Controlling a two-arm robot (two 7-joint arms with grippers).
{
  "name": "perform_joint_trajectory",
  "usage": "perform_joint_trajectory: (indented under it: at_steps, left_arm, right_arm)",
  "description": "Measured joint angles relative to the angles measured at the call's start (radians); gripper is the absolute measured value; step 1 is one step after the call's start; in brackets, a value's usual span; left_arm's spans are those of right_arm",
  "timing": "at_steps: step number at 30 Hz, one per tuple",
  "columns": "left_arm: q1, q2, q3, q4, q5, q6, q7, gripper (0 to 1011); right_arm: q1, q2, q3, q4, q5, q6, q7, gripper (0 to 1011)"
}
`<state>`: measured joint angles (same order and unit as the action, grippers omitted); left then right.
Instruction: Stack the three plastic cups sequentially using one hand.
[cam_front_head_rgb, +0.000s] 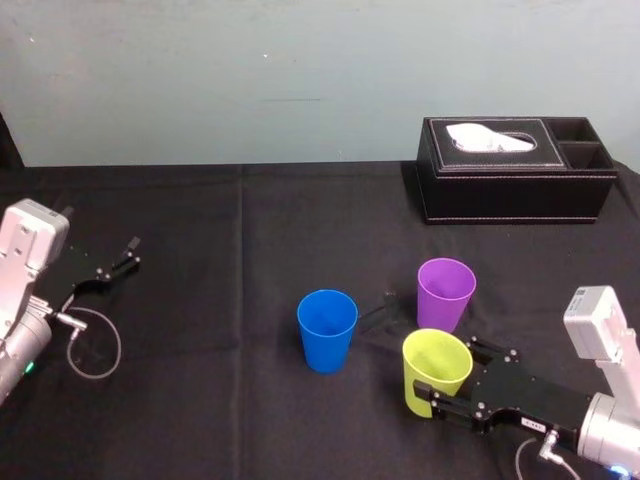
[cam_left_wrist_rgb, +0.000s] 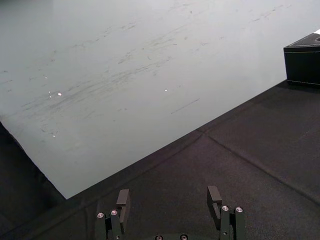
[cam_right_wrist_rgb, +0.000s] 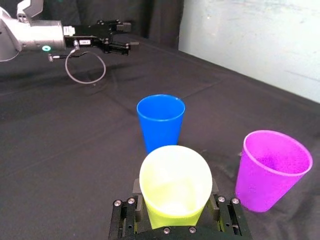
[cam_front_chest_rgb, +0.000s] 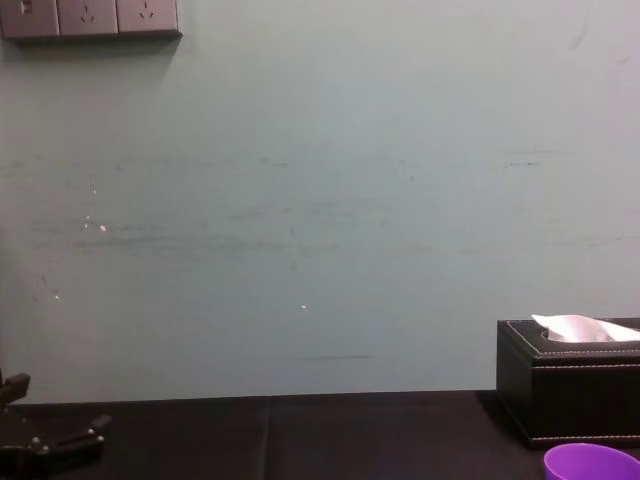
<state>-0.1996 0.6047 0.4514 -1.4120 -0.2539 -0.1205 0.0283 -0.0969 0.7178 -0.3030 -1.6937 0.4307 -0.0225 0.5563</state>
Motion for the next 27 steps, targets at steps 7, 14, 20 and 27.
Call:
perform_joint_trajectory:
  at_steps: [7, 14, 20, 27]
  left_arm:
    - [0.000, 0.000, 0.000, 0.000, 0.000, 0.000, 0.000, 1010]
    - [0.000, 0.000, 0.000, 0.000, 0.000, 0.000, 0.000, 1010]
    - [0.000, 0.000, 0.000, 0.000, 0.000, 0.000, 0.000, 1010]
    - [0.000, 0.000, 0.000, 0.000, 0.000, 0.000, 0.000, 1010]
  right_arm:
    - [-0.010, 0.016, 0.031, -0.081, 0.004, 0.038, -0.026, 734]
    - [0.006, 0.027, 0.059, -0.151, 0.040, 0.087, -0.032, 734]
    - [0.069, 0.018, 0.053, -0.171, 0.073, 0.141, -0.034, 735]
    - [0.168, -0.012, -0.005, -0.154, 0.090, 0.201, -0.035, 735]
